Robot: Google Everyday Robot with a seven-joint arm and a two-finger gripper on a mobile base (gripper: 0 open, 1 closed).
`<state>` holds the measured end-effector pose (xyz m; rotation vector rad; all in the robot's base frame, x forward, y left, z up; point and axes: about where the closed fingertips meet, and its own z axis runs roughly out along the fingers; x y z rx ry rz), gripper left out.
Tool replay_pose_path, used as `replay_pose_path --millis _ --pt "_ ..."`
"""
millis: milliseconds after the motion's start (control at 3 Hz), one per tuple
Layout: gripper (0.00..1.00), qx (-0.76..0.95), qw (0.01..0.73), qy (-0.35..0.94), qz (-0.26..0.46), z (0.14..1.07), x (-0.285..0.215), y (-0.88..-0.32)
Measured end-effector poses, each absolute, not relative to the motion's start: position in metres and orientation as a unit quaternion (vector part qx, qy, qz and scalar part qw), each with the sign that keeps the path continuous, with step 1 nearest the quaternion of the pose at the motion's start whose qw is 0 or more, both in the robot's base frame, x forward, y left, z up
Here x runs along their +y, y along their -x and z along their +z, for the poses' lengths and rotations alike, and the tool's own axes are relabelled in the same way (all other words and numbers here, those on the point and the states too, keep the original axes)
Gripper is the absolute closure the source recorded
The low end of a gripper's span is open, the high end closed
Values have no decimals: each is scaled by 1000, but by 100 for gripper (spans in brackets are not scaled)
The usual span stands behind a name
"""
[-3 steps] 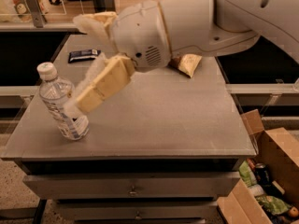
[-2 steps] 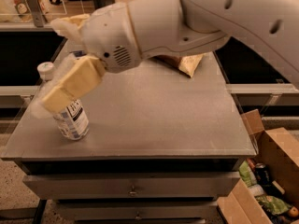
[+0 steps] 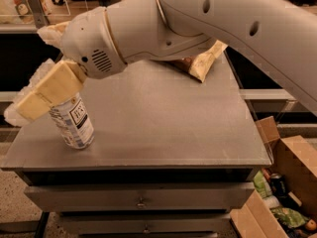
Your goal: Pick blue plastic bottle
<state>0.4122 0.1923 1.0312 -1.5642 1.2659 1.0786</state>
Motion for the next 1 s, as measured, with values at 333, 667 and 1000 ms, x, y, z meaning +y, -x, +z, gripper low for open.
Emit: replay_pose_path --millis 333,667,1000 --pt "0 501 428 619 428 1024 189 -422" --pt "0 491 439 614 435 1006 183 -436" --pt "0 480 444 611 446 988 178 -448"
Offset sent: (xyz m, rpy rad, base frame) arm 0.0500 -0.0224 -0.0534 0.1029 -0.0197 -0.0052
